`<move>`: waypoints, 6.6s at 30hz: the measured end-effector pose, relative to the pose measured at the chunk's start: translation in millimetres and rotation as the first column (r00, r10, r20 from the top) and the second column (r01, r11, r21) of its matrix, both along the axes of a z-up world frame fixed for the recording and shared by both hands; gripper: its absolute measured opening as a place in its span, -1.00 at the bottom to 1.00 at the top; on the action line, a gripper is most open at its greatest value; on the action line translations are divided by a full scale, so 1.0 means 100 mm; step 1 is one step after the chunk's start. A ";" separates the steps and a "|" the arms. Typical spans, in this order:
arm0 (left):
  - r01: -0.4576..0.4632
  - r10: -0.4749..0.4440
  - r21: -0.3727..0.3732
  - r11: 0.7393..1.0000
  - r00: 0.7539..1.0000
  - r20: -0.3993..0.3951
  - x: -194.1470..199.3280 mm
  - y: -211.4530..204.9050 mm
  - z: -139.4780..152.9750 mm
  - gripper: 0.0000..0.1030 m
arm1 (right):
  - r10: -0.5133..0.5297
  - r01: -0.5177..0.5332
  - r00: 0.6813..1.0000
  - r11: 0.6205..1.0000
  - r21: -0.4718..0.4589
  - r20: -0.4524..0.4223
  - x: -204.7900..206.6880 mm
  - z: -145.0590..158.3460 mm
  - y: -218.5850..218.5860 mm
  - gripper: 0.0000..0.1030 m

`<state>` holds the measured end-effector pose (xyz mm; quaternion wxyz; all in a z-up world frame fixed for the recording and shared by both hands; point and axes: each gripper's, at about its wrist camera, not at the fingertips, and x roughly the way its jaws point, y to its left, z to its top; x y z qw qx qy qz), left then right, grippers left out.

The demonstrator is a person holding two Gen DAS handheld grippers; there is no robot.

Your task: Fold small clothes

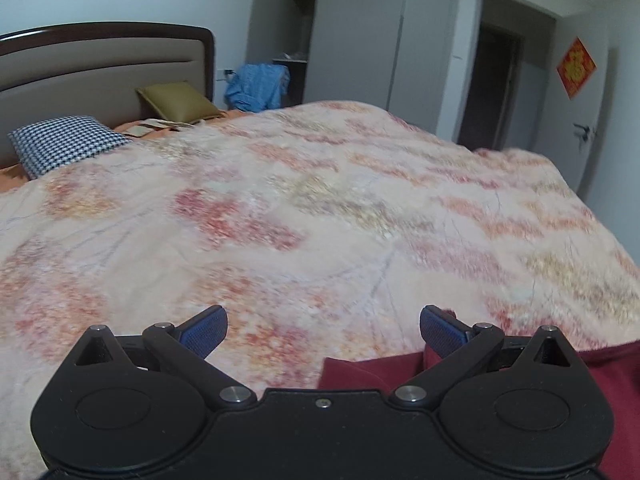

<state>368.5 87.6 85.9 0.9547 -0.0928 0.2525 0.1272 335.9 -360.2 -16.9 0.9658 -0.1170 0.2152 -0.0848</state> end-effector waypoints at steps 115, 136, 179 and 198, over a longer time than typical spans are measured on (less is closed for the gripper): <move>-0.016 0.054 -0.508 0.861 0.997 0.060 -0.94 -0.47 -1.33 0.16 | 0.328 -0.345 0.936 0.927 0.146 0.127 -0.68 -0.45 1.69 1.00; -0.022 0.073 -0.506 0.862 0.994 0.080 -0.81 -0.49 -1.32 -0.61 | 0.323 -0.340 0.937 0.931 0.134 0.129 -0.68 -0.43 1.71 1.00; 0.725 -0.729 -0.090 0.683 0.684 -0.029 -0.69 -3.37 -0.71 0.08 | 0.038 -0.027 0.998 0.967 0.252 -0.040 -2.14 -0.39 0.12 1.00; 0.548 -0.549 -0.039 0.836 0.836 -0.025 -0.72 -2.92 -0.44 0.99 | 0.017 -0.010 0.999 0.981 0.194 -0.035 -2.16 -0.39 0.19 1.00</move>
